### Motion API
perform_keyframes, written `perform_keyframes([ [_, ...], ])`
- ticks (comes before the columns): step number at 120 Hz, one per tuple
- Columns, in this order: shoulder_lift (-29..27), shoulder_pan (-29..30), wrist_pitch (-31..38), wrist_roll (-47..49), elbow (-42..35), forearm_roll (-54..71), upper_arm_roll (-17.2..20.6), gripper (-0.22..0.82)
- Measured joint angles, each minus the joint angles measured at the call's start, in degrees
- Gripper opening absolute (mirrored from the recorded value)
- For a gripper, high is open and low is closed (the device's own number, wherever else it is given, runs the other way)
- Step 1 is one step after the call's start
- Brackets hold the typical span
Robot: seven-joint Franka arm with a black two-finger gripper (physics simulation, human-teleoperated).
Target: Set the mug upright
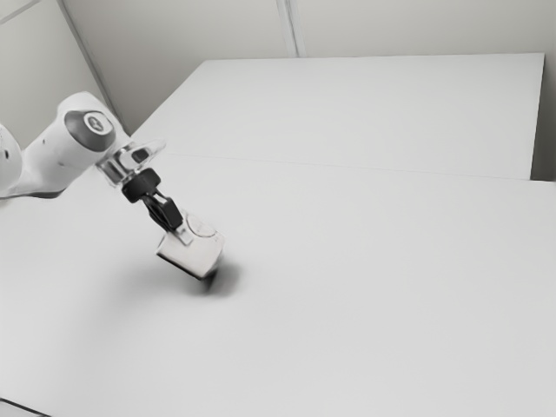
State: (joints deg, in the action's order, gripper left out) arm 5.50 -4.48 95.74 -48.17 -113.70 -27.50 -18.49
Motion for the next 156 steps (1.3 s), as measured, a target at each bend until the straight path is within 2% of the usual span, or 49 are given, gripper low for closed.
perform_keyframes([
  [18, -0.31, -3.96, -1.14, 7.47, 1.8, 14.26, 0.05, -0.18],
  [41, 0.22, -8.2, 2.17, 15.24, 0.98, 22.11, 0.01, -0.18],
  [89, 1.06, -10.57, 12.2, 25.39, -1.7, 26.62, 0.05, -0.18],
  [121, 2.2, -11.56, 15.73, 29.47, -2.6, 27.14, 0.02, -0.17],
  [130, 2.31, -11.6, 16.09, 30.24, -2.68, 27.05, -0.02, -0.12],
  [147, 2.32, -12.25, 16.38, 31.25, -2.76, 26.91, -0.05, 0.19],
  [156, 2.28, -12.26, 16.47, 31.69, -2.75, 26.86, -0.05, 0.31],
])
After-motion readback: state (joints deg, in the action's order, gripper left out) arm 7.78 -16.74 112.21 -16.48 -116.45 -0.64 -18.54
